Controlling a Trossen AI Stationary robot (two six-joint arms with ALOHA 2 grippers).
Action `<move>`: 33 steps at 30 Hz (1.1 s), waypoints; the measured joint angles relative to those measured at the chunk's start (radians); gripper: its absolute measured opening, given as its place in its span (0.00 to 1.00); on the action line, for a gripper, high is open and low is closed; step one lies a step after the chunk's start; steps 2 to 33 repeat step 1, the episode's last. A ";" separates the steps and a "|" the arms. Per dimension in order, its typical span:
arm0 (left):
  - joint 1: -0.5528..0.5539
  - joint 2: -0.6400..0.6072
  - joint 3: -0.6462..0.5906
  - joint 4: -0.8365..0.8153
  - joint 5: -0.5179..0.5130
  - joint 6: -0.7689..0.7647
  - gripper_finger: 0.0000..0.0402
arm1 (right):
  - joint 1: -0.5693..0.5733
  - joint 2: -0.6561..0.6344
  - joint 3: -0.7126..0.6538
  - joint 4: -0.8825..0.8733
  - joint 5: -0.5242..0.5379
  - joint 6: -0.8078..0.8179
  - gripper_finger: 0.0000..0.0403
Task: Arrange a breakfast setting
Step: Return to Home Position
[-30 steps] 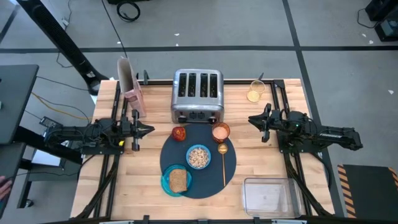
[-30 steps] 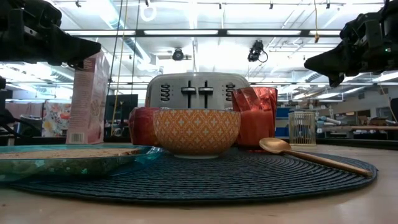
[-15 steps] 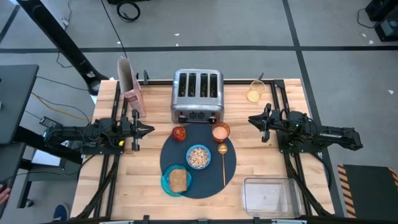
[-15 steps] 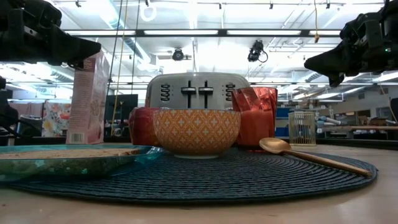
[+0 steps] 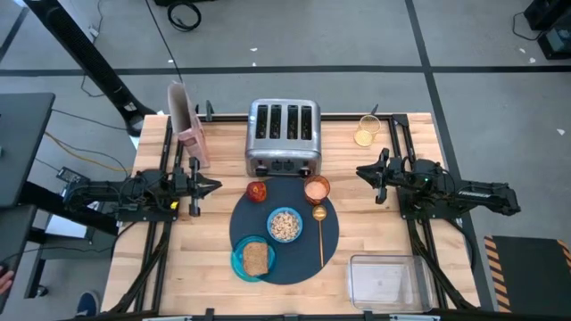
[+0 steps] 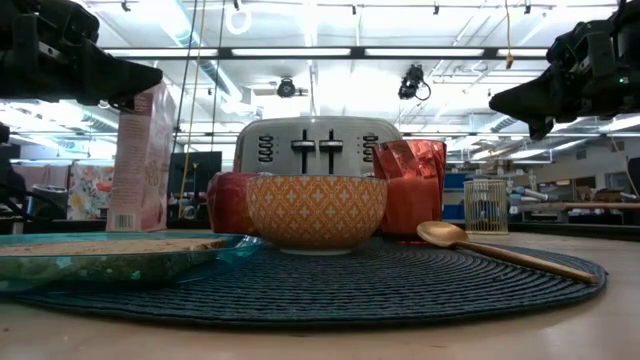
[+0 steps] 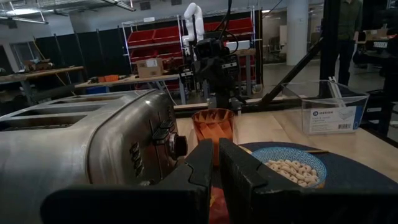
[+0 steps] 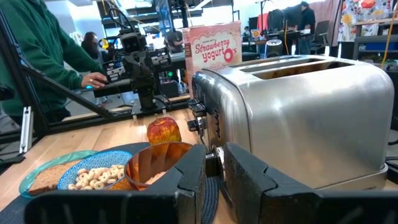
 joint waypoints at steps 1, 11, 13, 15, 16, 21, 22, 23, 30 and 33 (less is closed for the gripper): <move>0.000 0.000 0.000 0.000 0.000 0.000 0.09 | 0.000 0.000 0.000 0.000 0.000 0.000 0.17; 0.000 0.000 0.000 0.000 0.000 0.000 0.09 | 0.000 0.000 0.000 0.000 0.000 0.000 0.17; 0.000 0.000 0.000 0.000 0.000 0.000 0.09 | 0.000 0.000 0.000 0.000 0.000 0.000 0.17; 0.000 0.000 0.000 0.000 0.000 0.000 0.09 | 0.000 0.000 0.000 0.000 0.000 0.000 0.17; 0.000 0.000 0.000 0.000 0.000 0.000 0.09 | 0.000 0.000 0.000 0.000 0.000 0.000 0.17; 0.000 0.000 0.000 0.000 0.000 0.000 0.09 | 0.000 0.000 0.000 0.000 0.000 0.000 0.17; 0.000 0.000 0.000 0.000 0.000 0.000 0.09 | 0.000 0.000 0.000 0.000 0.000 0.000 0.17; 0.000 0.000 0.000 0.000 0.000 0.000 0.09 | 0.000 0.000 0.000 0.000 0.000 0.000 0.17; 0.000 0.000 0.000 0.000 0.000 0.000 0.09 | 0.000 0.000 0.000 0.000 0.000 0.000 0.17; 0.000 0.000 0.000 0.000 0.000 0.000 0.09 | 0.000 0.000 0.000 0.000 0.000 0.000 0.17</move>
